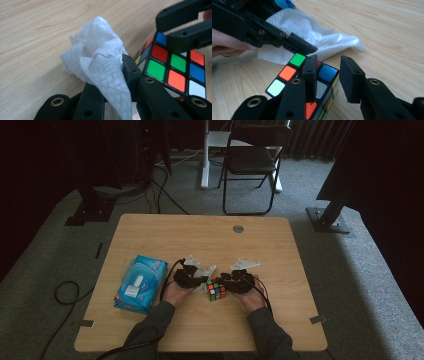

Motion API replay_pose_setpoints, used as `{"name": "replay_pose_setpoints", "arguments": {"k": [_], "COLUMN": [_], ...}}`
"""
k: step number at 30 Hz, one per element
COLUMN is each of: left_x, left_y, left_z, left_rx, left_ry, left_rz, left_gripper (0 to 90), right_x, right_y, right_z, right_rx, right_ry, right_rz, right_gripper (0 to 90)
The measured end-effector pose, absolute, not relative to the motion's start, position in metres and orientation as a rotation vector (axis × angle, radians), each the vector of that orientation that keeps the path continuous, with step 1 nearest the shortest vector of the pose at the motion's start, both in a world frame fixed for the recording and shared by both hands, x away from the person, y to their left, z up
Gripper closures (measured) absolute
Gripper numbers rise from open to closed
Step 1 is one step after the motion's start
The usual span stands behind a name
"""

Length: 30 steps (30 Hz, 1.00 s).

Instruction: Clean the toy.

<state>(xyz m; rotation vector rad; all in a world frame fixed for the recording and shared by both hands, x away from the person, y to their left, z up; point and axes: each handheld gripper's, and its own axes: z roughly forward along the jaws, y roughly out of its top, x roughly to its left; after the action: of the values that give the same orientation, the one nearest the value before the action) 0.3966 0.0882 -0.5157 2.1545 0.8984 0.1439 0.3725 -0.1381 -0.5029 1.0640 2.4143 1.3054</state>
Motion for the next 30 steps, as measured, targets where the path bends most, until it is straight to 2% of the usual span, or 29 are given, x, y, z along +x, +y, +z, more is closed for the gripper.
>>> {"name": "replay_pose_setpoints", "arguments": {"k": [21,28,30], "left_x": [0.362,0.358,0.358], "left_y": [0.086,0.082,0.082], "left_z": [-0.514,-0.514,-0.515], "left_rx": [2.127,2.126,2.124], "left_ry": [0.836,0.825,0.825], "left_rz": [0.12,0.112,0.118], "left_gripper": [81.5,81.5,81.3], "right_x": [0.371,0.371,0.372], "right_y": [-0.133,-0.134,-0.136], "right_z": [-0.502,-0.501,-0.502], "right_rx": [1.08,1.095,1.112], "right_ry": [2.389,2.363,2.359], "right_rz": [1.28,1.246,1.245], "right_gripper": [64.9,59.6,55.3]}}
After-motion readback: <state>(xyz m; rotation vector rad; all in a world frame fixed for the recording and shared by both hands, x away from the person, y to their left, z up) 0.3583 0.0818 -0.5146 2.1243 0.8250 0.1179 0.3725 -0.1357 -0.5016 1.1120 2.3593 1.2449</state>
